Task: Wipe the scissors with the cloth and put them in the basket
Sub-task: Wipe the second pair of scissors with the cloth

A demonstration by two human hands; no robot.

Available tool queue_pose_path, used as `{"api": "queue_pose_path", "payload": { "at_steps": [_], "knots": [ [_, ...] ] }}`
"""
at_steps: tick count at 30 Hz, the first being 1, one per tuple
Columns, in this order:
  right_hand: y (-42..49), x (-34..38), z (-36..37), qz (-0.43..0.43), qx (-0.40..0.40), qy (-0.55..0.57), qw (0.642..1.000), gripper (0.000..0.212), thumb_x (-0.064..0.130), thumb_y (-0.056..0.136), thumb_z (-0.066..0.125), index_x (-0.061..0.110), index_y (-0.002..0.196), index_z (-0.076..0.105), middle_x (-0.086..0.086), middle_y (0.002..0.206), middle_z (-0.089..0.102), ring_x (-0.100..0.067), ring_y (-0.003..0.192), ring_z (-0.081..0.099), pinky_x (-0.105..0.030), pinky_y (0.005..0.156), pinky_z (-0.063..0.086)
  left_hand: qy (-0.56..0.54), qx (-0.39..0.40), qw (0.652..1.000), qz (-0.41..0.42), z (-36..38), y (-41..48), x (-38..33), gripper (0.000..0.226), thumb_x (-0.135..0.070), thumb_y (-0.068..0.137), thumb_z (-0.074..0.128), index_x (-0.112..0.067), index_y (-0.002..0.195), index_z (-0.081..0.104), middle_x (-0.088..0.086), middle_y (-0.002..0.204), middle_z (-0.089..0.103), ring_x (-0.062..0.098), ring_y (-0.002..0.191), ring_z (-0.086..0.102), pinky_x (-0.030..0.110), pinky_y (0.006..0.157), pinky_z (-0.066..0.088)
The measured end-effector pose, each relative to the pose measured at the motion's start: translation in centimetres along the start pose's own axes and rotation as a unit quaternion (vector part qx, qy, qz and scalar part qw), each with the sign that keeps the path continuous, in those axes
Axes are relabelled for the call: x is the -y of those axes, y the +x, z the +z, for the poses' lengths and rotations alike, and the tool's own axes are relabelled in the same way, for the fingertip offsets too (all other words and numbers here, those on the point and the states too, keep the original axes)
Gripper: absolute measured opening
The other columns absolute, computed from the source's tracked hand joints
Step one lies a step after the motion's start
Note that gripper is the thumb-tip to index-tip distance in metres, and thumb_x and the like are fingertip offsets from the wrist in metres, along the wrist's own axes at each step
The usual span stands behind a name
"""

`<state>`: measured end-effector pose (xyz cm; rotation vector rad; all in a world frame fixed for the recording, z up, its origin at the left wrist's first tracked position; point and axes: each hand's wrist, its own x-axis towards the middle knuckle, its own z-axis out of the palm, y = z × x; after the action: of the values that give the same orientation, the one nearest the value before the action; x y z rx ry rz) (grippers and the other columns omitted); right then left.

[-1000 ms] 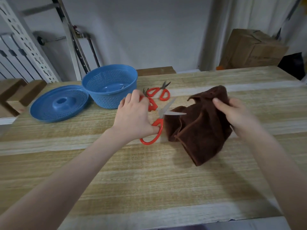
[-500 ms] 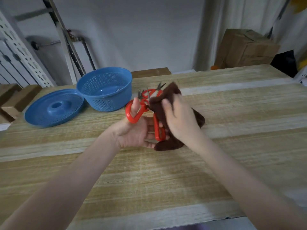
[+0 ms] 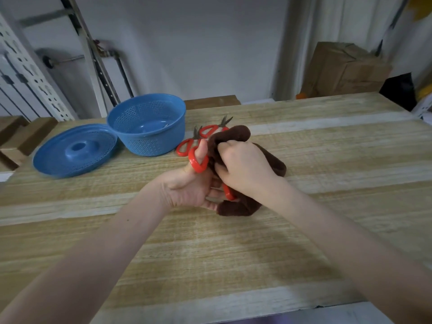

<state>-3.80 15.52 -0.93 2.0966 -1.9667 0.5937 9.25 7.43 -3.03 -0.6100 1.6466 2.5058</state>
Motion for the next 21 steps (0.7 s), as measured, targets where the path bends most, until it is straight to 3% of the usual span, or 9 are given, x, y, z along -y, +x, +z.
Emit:
{"api": "queue_pose_path", "payload": {
  "at_steps": [2, 4, 7, 9, 11, 13, 15, 18, 21],
  "knots": [
    [-0.2, -0.8, 0.3, 0.020, -0.018, 0.074, 0.997, 0.018, 0.017, 0.086, 0.060, 0.014, 0.076, 0.044, -0.007, 0.078, 0.058, -0.033, 0.077, 0.061, -0.029, 0.061, 0.032, 0.014, 0.005, 1.000, 0.003, -0.2, -0.3, 0.0, 0.137, -0.084, 0.033, 0.071, -0.005, 0.141, 0.041, 0.028, 0.143, 0.043, 0.042, 0.130, 0.046, 0.056, 0.107, 0.038],
    [-0.6, -1.9, 0.8, 0.099, -0.030, 0.176, 0.979, 0.017, 0.014, 0.084, 0.061, 0.011, 0.072, 0.050, -0.001, 0.067, 0.056, -0.030, 0.071, 0.061, -0.031, 0.059, 0.036, 0.020, 0.009, 1.000, 0.006, -0.6, -0.5, 0.0, 0.135, -0.083, 0.030, 0.073, 0.003, 0.130, 0.047, 0.027, 0.133, 0.052, 0.038, 0.123, 0.054, 0.053, 0.103, 0.043],
    [-0.7, -3.4, 1.2, 0.231, -0.105, 0.316, 0.914, 0.012, 0.016, 0.088, 0.061, 0.007, 0.080, 0.064, -0.012, 0.072, 0.066, -0.030, 0.069, 0.063, -0.044, 0.064, 0.050, 0.021, 0.006, 0.999, 0.024, -0.9, -0.7, -0.2, 0.120, -0.082, 0.026, 0.074, -0.002, 0.113, 0.054, 0.020, 0.117, 0.060, 0.031, 0.111, 0.061, 0.053, 0.100, 0.043],
    [-0.8, -3.4, 1.0, 0.266, -0.160, 0.356, 0.881, 0.017, 0.020, 0.093, 0.058, 0.008, 0.082, 0.064, -0.009, 0.074, 0.067, -0.026, 0.070, 0.063, -0.036, 0.063, 0.050, 0.023, 0.001, 0.999, 0.029, -1.0, -0.6, -0.3, 0.118, -0.083, 0.026, 0.073, -0.004, 0.111, 0.056, 0.019, 0.116, 0.061, 0.030, 0.109, 0.062, 0.056, 0.104, 0.038],
    [-0.9, -2.4, 0.6, 0.215, -0.094, 0.318, 0.918, 0.022, 0.031, 0.098, 0.052, 0.015, 0.087, 0.063, -0.001, 0.076, 0.067, -0.017, 0.072, 0.063, -0.029, 0.064, 0.046, 0.027, 0.001, 0.999, 0.022, -0.8, -0.5, -0.4, 0.127, -0.084, 0.026, 0.072, -0.002, 0.121, 0.054, 0.024, 0.125, 0.057, 0.034, 0.115, 0.058, 0.056, 0.106, 0.036],
    [-1.1, -0.9, 1.1, 0.150, 0.009, 0.230, 0.962, 0.029, 0.040, 0.097, 0.049, 0.016, 0.092, 0.066, -0.004, 0.085, 0.070, -0.021, 0.081, 0.065, -0.032, 0.070, 0.047, 0.035, 0.008, 0.999, 0.008, -0.3, -0.4, -0.5, 0.139, -0.085, 0.030, 0.070, -0.003, 0.139, 0.043, 0.028, 0.140, 0.047, 0.040, 0.127, 0.049, 0.053, 0.106, 0.040],
    [-1.0, -0.4, 1.6, 0.143, 0.023, 0.181, 0.973, 0.028, 0.040, 0.096, 0.050, 0.017, 0.091, 0.064, -0.005, 0.089, 0.069, -0.026, 0.086, 0.065, -0.034, 0.069, 0.046, 0.037, 0.007, 0.999, -0.004, 0.0, -0.3, -0.7, 0.139, -0.085, 0.035, 0.070, -0.005, 0.144, 0.036, 0.028, 0.145, 0.041, 0.042, 0.131, 0.045, 0.051, 0.106, 0.042],
    [-0.9, -1.1, 2.0, 0.140, -0.012, 0.180, 0.974, 0.018, 0.033, 0.096, 0.052, 0.021, 0.083, 0.057, -0.002, 0.086, 0.067, -0.027, 0.086, 0.063, -0.034, 0.066, 0.042, 0.026, -0.034, 0.999, -0.022, 0.0, -0.6, -0.8, 0.122, -0.075, 0.041, 0.078, -0.004, 0.135, 0.049, 0.024, 0.136, 0.053, 0.036, 0.123, 0.054, 0.043, 0.100, 0.048],
    [-1.2, -2.1, 1.9, 0.155, -0.028, 0.208, 0.965, 0.019, 0.027, 0.095, 0.054, 0.014, 0.083, 0.061, 0.000, 0.081, 0.064, -0.021, 0.078, 0.061, -0.029, 0.063, 0.037, 0.017, -0.153, 0.987, -0.046, -1.2, -1.5, -1.4, 0.078, -0.057, 0.058, 0.081, -0.008, 0.115, 0.064, 0.018, 0.117, 0.068, 0.029, 0.108, 0.066, 0.038, 0.096, 0.051]
  ]
}}
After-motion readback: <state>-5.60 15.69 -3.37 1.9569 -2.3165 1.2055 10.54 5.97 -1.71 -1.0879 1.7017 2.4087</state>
